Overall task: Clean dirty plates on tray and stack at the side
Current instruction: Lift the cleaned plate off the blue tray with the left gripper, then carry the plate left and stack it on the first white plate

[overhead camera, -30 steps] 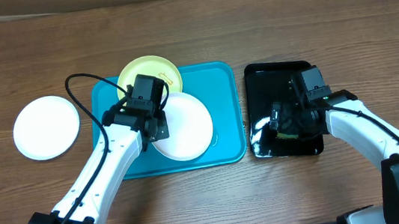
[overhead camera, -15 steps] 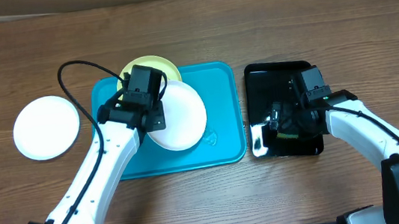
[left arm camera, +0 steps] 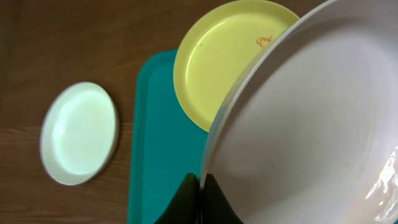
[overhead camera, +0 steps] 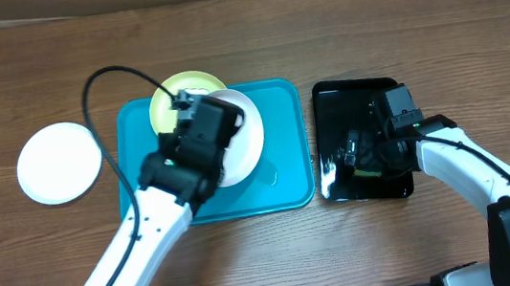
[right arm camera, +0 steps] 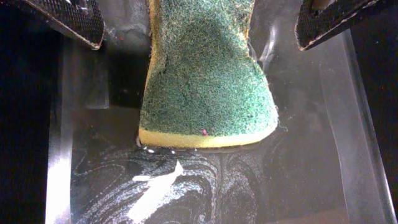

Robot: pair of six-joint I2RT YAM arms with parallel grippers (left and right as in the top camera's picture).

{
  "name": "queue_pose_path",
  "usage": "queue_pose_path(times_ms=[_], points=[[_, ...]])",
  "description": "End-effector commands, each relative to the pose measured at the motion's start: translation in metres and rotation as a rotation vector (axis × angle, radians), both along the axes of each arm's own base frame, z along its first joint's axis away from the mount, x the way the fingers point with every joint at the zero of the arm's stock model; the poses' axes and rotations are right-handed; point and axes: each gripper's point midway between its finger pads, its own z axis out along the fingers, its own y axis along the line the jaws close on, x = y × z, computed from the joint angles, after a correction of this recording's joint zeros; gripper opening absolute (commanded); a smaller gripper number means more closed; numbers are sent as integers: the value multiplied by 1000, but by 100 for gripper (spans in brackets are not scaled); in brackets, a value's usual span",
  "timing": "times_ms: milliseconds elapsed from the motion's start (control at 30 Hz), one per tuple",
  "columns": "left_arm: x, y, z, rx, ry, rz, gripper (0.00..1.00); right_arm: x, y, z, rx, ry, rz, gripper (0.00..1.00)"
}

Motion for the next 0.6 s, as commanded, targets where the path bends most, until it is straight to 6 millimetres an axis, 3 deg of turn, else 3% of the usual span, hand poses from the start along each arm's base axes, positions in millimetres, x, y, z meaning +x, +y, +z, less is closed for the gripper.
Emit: queue_pose_path(times_ms=[0, 167, 567], points=[[4, 9, 36, 151, -136, 44, 4, 0, -1, -1, -4, 0, -3, 100], [-1, 0, 53, 283, -214, 32, 4, 0, -1, -1, -4, 0, -3, 100], [-29, -42, 99, 493, -424, -52, 4, 0, -1, -1, -4, 0, -3, 100]])
